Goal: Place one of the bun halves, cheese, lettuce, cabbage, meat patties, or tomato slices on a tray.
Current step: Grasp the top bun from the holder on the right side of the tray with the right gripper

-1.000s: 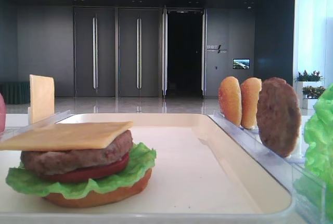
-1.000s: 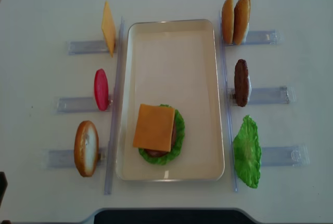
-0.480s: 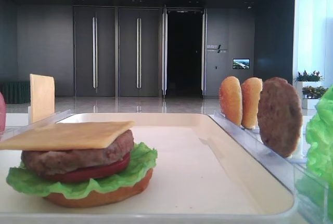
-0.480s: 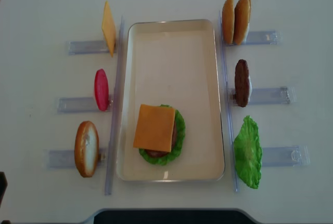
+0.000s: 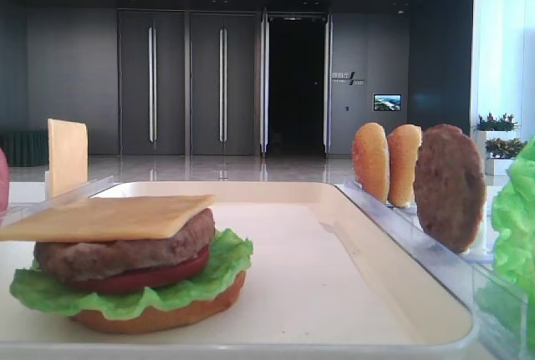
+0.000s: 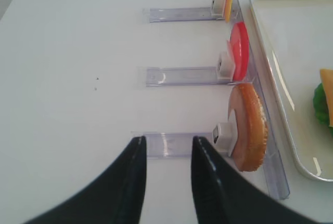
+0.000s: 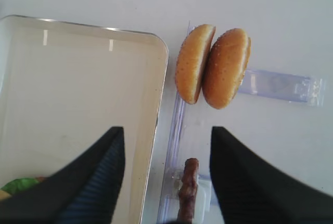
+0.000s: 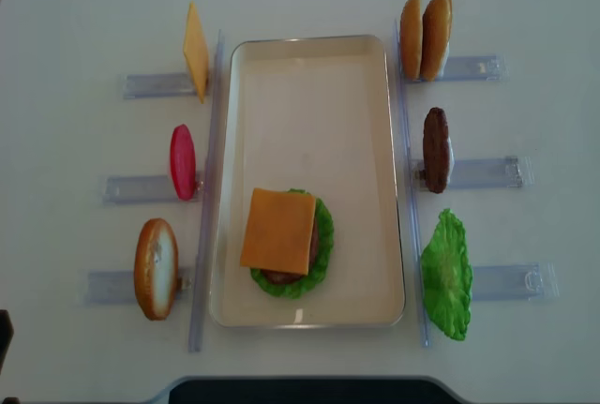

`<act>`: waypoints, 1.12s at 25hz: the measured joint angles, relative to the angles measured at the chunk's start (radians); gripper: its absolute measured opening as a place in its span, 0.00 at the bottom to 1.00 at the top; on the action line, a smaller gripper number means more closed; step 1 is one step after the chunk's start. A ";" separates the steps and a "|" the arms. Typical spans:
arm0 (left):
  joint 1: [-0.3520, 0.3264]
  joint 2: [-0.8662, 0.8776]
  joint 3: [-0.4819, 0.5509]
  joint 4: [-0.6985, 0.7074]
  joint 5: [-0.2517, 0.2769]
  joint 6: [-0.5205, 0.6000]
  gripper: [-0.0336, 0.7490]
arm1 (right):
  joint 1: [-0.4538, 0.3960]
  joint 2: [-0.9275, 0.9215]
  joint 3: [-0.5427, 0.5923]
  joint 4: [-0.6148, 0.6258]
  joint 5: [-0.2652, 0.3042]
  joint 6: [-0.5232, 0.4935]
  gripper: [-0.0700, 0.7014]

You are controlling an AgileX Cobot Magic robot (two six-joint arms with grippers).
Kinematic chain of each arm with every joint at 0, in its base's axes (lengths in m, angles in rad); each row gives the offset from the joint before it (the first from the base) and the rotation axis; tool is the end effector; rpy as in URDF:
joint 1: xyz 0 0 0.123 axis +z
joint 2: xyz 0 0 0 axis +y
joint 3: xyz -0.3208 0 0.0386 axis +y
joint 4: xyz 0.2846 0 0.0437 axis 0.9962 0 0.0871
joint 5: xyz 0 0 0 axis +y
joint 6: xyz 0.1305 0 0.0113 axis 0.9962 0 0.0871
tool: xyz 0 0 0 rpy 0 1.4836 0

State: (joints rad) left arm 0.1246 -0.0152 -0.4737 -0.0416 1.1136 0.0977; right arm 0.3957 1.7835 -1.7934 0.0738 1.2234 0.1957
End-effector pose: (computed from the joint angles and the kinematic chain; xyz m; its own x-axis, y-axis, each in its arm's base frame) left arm 0.0222 -0.0021 0.2619 -0.5135 0.0155 -0.8580 -0.0519 0.9974 0.0491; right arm 0.4079 0.1802 0.3570 -0.9028 -0.1403 -0.4066 -0.2196 0.9631 0.1554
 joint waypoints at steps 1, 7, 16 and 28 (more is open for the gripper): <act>0.000 0.000 0.000 0.000 0.000 0.000 0.34 | 0.000 0.008 0.000 -0.001 0.000 0.008 0.59; 0.000 0.000 0.000 0.000 0.000 0.000 0.34 | 0.000 0.054 0.000 -0.003 0.000 0.026 0.61; 0.000 0.000 0.000 0.000 0.000 0.000 0.34 | 0.000 0.112 0.000 -0.004 -0.086 0.026 0.63; 0.000 0.000 0.000 0.000 0.000 0.000 0.34 | -0.030 0.180 0.000 0.005 -0.162 0.017 0.68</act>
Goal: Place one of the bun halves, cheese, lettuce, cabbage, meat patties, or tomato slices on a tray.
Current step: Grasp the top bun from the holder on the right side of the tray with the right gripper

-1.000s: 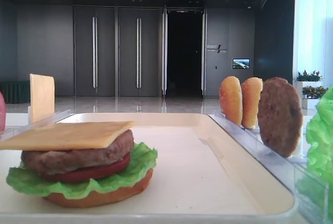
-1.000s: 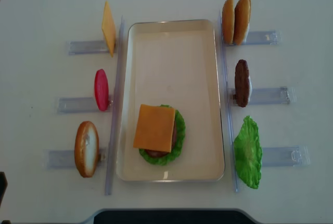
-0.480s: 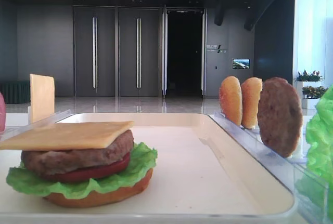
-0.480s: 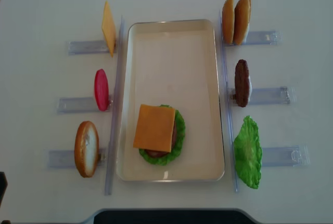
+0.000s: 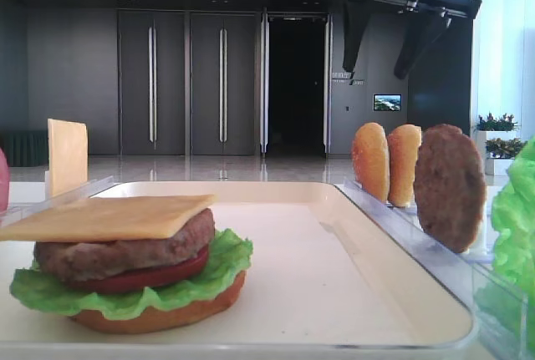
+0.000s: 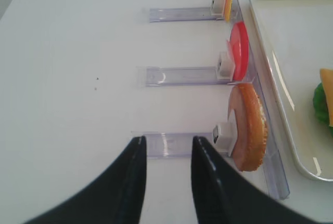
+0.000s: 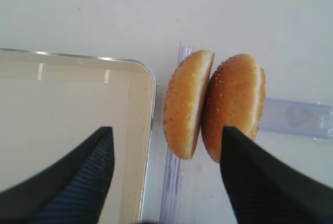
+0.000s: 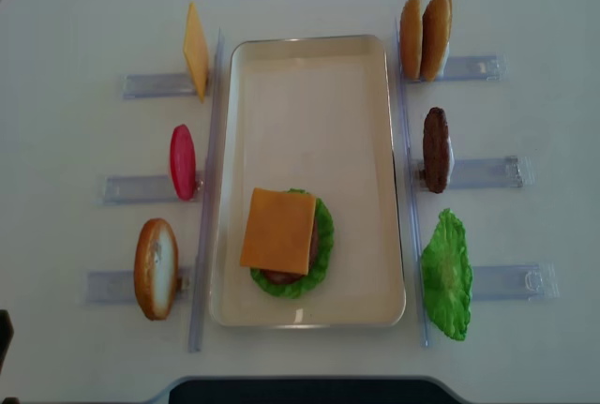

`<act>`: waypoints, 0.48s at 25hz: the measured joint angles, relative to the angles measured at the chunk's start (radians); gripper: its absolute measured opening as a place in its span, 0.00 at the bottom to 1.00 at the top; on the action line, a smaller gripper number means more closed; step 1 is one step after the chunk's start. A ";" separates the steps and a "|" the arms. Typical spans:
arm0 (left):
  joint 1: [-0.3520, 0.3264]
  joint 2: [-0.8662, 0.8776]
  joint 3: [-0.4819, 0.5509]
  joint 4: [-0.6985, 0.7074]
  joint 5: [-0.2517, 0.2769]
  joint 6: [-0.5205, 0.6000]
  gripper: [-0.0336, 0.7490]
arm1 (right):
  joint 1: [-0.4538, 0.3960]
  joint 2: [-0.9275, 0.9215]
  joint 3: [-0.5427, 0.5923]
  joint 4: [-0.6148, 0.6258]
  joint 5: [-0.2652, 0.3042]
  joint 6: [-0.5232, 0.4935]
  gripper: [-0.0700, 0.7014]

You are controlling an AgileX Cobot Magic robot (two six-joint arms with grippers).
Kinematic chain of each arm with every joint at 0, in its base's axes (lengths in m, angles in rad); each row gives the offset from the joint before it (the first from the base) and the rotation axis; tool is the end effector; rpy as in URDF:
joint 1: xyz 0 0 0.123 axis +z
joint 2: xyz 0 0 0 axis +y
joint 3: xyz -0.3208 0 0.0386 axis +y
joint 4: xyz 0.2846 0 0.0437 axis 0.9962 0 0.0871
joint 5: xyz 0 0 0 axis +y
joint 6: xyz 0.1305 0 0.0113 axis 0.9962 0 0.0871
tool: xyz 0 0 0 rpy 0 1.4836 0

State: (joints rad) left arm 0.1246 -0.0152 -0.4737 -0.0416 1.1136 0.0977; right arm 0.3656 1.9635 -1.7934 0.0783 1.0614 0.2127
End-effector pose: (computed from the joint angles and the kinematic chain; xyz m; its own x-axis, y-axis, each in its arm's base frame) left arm 0.0222 -0.0021 0.2619 -0.5135 0.0155 -0.8580 -0.0519 0.9974 0.0491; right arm 0.4642 0.1873 0.2806 -0.9183 -0.0863 -0.3864 -0.1601 0.9735 0.1632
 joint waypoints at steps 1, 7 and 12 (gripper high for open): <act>0.000 0.000 0.000 0.000 0.000 0.000 0.34 | -0.002 0.006 0.000 0.001 -0.001 -0.002 0.68; 0.000 0.000 0.000 0.000 0.000 0.000 0.34 | -0.004 0.044 0.000 0.022 -0.011 -0.015 0.68; 0.000 0.000 0.000 0.000 0.000 0.000 0.34 | -0.004 0.070 0.000 0.030 -0.021 -0.022 0.68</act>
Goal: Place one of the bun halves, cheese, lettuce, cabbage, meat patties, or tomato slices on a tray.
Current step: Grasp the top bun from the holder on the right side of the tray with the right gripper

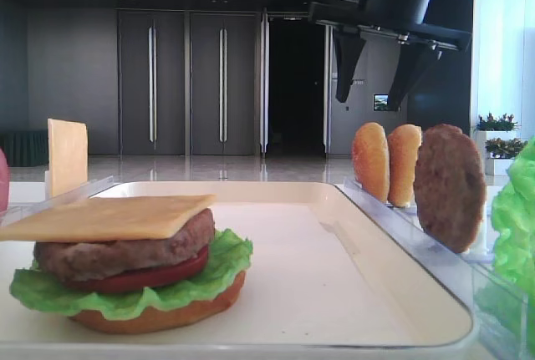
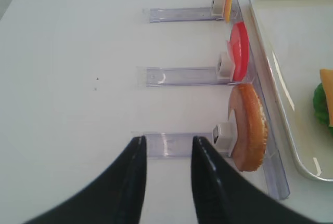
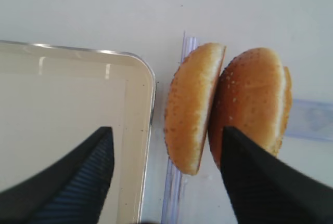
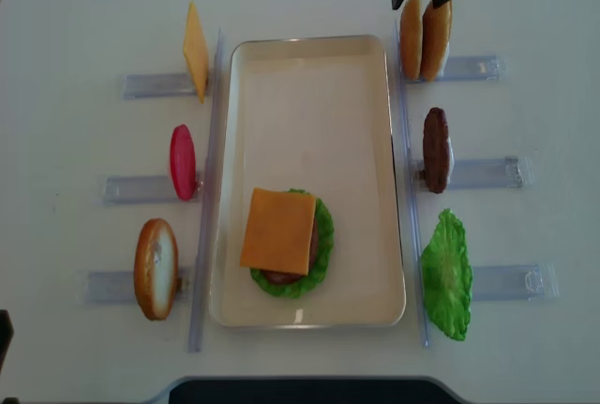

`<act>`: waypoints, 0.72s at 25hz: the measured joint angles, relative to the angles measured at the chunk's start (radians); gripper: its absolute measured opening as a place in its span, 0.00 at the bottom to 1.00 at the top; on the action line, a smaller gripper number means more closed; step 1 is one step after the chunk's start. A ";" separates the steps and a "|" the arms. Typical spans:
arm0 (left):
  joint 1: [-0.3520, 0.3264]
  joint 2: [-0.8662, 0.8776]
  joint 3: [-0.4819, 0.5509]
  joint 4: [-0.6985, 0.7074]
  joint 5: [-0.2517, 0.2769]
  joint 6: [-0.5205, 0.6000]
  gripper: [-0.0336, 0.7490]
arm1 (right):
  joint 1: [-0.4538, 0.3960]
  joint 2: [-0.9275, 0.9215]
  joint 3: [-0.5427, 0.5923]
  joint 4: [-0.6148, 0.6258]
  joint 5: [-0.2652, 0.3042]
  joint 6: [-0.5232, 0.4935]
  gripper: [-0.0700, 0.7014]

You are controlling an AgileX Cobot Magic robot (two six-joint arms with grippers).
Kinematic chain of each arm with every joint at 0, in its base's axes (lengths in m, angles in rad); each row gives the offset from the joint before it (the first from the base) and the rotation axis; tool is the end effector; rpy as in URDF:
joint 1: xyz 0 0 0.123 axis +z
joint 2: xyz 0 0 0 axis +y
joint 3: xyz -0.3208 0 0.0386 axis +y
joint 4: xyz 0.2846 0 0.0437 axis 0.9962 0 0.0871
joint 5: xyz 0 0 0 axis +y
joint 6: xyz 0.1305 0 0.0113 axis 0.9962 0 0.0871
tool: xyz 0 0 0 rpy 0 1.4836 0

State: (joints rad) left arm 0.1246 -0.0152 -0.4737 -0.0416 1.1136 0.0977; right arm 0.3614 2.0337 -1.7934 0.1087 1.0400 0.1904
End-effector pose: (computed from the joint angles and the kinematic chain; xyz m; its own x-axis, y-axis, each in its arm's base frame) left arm 0.0222 -0.0021 0.2619 -0.5135 0.0155 -0.8580 -0.0519 0.9974 0.0491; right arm 0.4755 0.1928 0.2464 -0.9360 -0.0950 -0.3389 -0.1618 0.9713 0.1745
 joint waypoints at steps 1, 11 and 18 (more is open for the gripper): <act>0.000 0.000 0.000 0.000 0.000 0.000 0.34 | 0.000 0.006 0.000 0.000 0.000 0.000 0.68; 0.000 0.000 0.000 0.000 0.000 0.000 0.34 | 0.000 0.057 0.000 0.019 -0.001 -0.009 0.68; 0.000 0.000 0.000 0.000 0.000 0.000 0.33 | 0.000 0.066 0.000 0.019 -0.012 -0.015 0.68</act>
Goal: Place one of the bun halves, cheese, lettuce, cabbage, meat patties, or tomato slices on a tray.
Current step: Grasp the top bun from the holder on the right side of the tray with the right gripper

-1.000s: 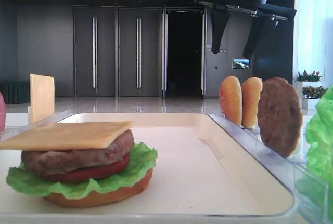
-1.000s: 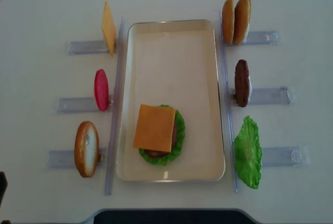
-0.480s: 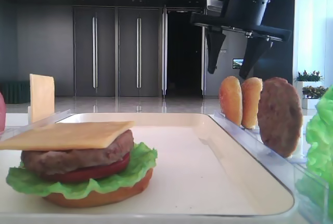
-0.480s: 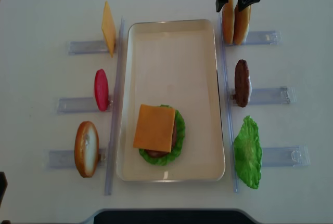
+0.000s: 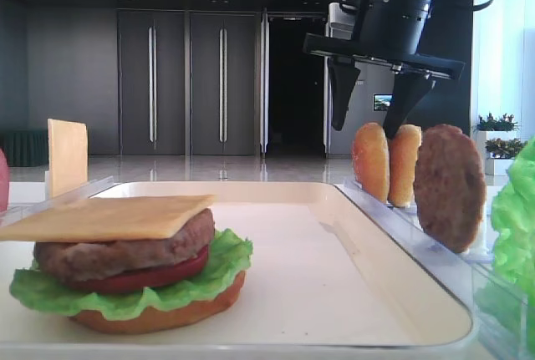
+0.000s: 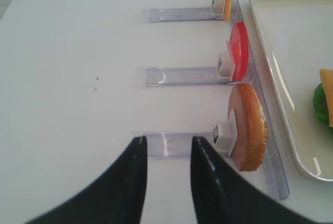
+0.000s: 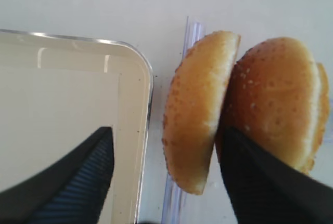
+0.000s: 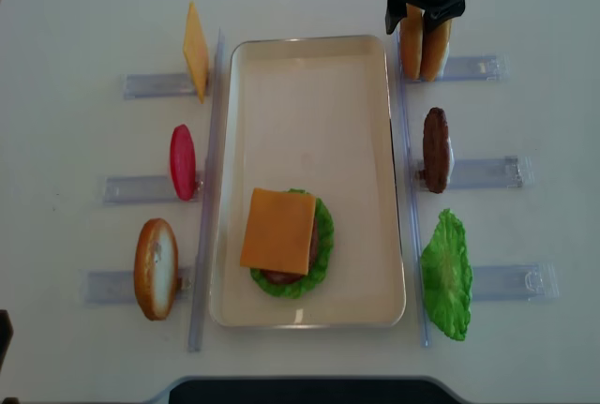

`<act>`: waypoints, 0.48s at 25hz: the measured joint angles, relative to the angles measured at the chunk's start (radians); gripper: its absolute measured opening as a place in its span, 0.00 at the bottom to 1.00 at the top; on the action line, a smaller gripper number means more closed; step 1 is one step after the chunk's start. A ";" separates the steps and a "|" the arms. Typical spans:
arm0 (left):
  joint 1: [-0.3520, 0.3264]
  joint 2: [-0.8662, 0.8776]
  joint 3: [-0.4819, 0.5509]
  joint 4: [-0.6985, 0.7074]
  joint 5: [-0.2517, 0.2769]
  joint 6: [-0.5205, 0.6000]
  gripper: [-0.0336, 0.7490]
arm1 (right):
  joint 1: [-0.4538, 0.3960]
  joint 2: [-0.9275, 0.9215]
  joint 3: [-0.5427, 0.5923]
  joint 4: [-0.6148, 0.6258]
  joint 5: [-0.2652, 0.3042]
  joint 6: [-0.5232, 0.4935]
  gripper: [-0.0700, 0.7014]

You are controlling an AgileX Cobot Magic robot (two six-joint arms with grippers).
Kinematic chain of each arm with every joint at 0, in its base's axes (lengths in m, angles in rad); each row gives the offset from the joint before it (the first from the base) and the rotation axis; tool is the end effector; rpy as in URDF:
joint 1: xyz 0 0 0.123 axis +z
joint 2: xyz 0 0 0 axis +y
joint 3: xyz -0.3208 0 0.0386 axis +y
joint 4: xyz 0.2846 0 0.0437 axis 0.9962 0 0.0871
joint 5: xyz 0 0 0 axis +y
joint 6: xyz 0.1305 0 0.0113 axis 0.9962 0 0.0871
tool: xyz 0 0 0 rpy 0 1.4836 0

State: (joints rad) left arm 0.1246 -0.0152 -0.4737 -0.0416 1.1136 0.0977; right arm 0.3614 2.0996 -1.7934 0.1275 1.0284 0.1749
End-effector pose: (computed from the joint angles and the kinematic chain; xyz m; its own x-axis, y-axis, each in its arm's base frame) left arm 0.0222 -0.0021 0.2619 -0.5135 0.0155 -0.8580 -0.0519 0.9974 0.0491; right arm 0.4827 0.1977 0.2130 -0.9519 -0.1062 -0.2873 -0.1617 0.9709 0.1768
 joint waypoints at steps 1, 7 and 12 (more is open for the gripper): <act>0.000 0.000 0.000 0.000 0.000 0.000 0.33 | 0.000 0.004 0.000 0.000 -0.001 0.000 0.68; 0.000 0.000 0.000 0.000 0.000 0.000 0.32 | 0.000 0.039 -0.004 0.010 -0.003 -0.011 0.68; 0.000 0.000 0.000 0.000 0.000 0.000 0.32 | 0.000 0.039 -0.007 0.010 -0.005 -0.016 0.68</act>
State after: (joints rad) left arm 0.1246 -0.0152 -0.4737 -0.0416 1.1136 0.0977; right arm 0.3614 2.1387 -1.8002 0.1372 1.0231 0.1585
